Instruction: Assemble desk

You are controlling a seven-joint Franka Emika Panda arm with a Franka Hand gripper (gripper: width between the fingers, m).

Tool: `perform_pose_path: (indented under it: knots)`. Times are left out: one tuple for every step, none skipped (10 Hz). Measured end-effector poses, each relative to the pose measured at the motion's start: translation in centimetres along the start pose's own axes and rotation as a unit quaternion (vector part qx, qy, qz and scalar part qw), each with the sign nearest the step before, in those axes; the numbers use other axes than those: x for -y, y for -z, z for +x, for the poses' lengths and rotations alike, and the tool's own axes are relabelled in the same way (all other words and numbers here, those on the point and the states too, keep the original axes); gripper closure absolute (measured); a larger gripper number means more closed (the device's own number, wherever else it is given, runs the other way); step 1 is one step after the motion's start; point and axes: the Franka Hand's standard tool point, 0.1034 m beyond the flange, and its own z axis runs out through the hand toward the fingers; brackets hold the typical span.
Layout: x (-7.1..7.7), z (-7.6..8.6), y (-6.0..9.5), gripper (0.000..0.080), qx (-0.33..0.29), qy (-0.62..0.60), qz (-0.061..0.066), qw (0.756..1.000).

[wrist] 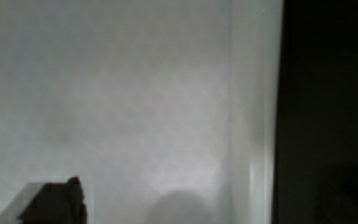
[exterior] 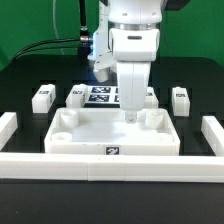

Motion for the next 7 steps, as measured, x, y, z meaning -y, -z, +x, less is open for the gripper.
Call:
perform_pose_path:
  knots:
    - [0.3, 0.12, -0.58, 0.015, -0.001, -0.001, 0.006, 1.0]
    - [0.46, 0.1, -0.94, 0.015, -0.001, -0.001, 0.009, 1.0]
    - [0.47, 0.0, -0.98, 0.015, -0.001, -0.002, 0.009, 1.0]
    - [0.32, -0.08, -0.91, 0.015, -0.001, -0.003, 0.008, 1.0]
    - [0.37, -0.07, -0.96, 0.0247, -0.001, -0.003, 0.009, 1.0]
    - [0.38, -0.08, -0.98, 0.0247, -0.001, -0.003, 0.009, 1.0]
    - [0.38, -0.08, -0.99, 0.0431, -0.001, -0.003, 0.009, 1.0]
